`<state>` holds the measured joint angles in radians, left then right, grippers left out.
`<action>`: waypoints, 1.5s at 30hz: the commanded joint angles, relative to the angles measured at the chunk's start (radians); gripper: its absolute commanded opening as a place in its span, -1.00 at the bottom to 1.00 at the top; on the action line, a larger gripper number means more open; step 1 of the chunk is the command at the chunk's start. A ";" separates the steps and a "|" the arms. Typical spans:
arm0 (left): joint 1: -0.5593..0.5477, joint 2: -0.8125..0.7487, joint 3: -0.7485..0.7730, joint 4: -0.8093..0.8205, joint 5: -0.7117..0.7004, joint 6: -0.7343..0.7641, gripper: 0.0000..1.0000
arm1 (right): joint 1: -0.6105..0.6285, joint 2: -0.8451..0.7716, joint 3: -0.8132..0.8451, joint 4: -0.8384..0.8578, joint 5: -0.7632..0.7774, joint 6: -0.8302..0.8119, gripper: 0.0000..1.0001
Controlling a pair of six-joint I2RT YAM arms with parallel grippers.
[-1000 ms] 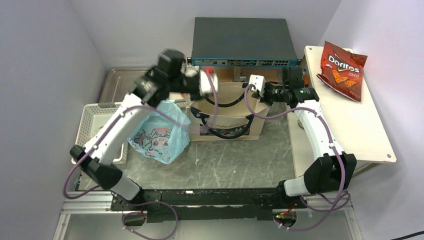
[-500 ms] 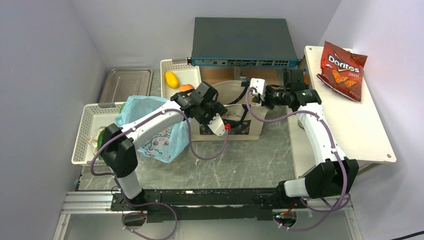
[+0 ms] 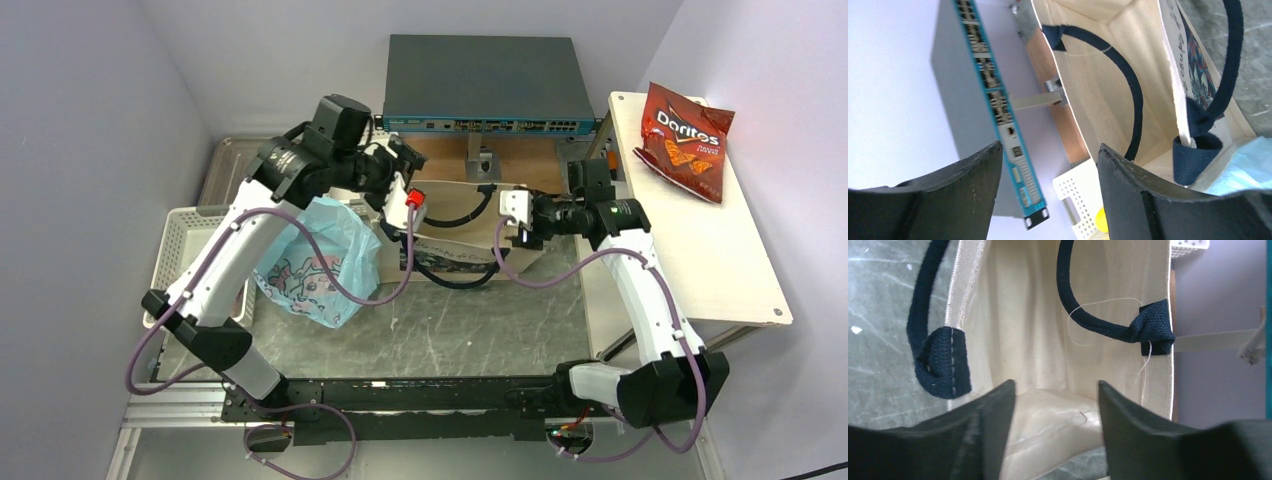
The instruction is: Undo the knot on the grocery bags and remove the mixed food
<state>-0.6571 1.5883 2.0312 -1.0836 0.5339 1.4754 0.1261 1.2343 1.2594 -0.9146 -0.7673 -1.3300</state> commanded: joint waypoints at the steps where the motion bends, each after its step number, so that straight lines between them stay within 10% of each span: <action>1: -0.016 0.093 -0.091 -0.026 -0.058 0.091 0.41 | 0.014 -0.051 -0.046 -0.052 -0.010 -0.098 0.42; 12: -0.079 0.063 -0.321 0.084 -0.172 0.247 -0.10 | 0.017 0.009 0.008 0.019 0.010 0.088 0.54; 22: -0.076 -0.164 -0.537 0.338 -0.105 0.173 0.61 | 0.017 0.069 0.047 0.058 0.050 0.152 0.62; 32: -0.114 -0.104 -0.453 0.156 -0.115 0.387 -0.26 | 0.016 0.084 0.050 0.068 0.049 0.179 0.79; 45: -0.166 0.218 -0.336 0.071 -0.509 0.406 0.48 | 0.017 0.074 0.049 0.065 0.043 0.180 0.87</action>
<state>-0.8139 1.7557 1.6608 -0.9646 0.1738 1.8603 0.1421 1.3243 1.2881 -0.8539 -0.7105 -1.1511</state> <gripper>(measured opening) 0.708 0.929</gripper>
